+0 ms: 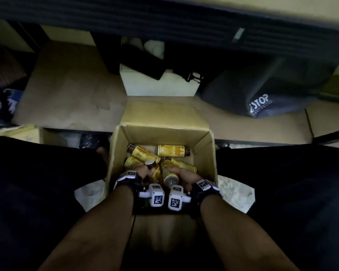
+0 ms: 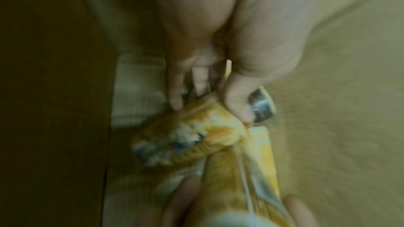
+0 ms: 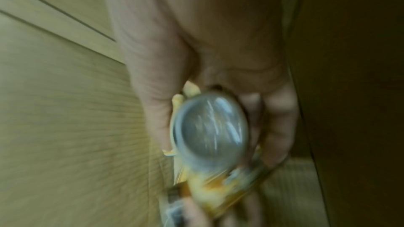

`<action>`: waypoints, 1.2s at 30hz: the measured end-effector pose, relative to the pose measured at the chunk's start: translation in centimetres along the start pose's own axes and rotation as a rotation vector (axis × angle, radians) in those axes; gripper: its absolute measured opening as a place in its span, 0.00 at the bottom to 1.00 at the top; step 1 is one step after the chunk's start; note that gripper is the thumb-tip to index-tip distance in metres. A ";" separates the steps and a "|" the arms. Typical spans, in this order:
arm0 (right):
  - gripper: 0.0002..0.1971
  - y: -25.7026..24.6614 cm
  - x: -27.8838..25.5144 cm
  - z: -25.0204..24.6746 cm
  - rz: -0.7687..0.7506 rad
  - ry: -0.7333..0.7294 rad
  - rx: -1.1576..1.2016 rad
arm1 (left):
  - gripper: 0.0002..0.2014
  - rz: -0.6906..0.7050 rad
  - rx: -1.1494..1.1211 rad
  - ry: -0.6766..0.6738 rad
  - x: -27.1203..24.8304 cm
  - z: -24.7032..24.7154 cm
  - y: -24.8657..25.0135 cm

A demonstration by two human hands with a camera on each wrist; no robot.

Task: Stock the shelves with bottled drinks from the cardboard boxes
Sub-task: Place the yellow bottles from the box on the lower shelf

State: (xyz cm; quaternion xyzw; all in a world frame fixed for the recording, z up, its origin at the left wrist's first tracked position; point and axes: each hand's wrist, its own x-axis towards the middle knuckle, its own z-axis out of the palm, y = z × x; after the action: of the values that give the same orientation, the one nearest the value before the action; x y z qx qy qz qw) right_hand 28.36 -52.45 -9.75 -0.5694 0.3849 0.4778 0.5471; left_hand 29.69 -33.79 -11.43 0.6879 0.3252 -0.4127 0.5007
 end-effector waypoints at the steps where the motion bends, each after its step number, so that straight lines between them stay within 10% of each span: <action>1: 0.36 0.0 -1.1 -0.2 0.004 -0.015 -0.008 | 0.07 0.031 -0.023 0.030 -0.8 0.3 0.8; 5: 0.22 -0.3 -5.2 -0.5 -0.092 -0.039 0.073 | 0.15 0.229 -0.090 0.080 -3.5 2.4 4.2; 25: 0.31 -2.2 -28.6 -14.6 -1.218 0.541 0.244 | 0.29 1.353 0.217 -0.068 -24.8 13.9 24.4; 36: 0.30 -5.8 -42.9 -22.8 -1.481 0.825 0.030 | 0.29 1.740 0.290 -0.043 -38.3 18.5 35.8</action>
State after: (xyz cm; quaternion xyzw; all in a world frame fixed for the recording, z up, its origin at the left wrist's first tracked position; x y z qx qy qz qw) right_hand 26.16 -78.04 31.91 -0.7958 0.0875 -0.2550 0.5422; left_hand 38.89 -63.12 34.90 0.7404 -0.3790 0.0647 0.5514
